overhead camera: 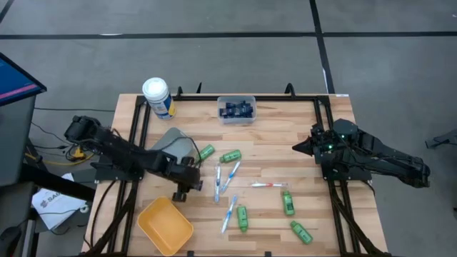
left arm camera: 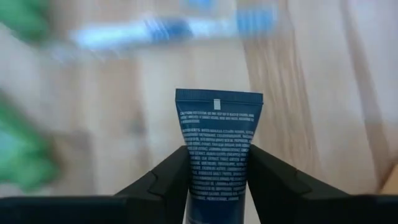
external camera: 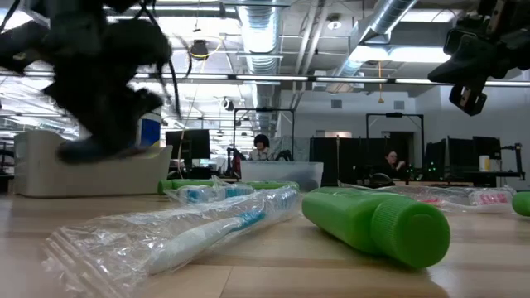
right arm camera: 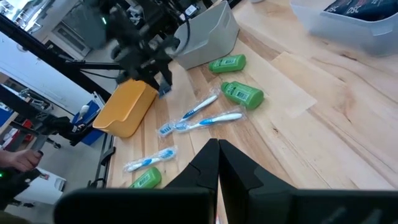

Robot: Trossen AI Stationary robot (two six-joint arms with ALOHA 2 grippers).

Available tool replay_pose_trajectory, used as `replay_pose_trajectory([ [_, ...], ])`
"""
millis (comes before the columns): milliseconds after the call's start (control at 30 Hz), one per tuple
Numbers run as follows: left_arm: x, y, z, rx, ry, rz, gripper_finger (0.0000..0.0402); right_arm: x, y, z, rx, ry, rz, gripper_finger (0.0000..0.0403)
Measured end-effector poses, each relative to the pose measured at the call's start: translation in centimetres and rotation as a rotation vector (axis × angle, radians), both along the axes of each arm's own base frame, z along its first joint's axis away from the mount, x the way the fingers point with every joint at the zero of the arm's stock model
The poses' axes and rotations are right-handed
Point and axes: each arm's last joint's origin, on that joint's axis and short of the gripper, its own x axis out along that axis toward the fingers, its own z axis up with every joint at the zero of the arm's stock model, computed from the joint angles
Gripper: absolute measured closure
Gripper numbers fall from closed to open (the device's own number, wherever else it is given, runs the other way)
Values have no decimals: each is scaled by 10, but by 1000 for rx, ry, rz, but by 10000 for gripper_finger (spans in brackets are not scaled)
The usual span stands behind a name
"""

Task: Pick & Place Travel size toiletries
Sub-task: Put the blue shave cream into the transparent bin

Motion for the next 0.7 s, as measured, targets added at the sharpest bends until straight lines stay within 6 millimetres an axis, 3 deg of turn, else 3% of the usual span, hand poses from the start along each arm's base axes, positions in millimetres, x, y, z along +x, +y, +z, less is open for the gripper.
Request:
replay_pose_trajectory([
  [333, 9, 38, 56, 128, -444, 151, 262, 0, 0, 0, -27, -1, 8, 401],
  [567, 26, 86, 73, 251, -647, 286, 272, 0, 0, 0, -28, -1, 9, 401],
  [700, 31, 119, 73, 318, -677, 380, 277, 0, 0, 0, -28, -1, 8, 401],
])
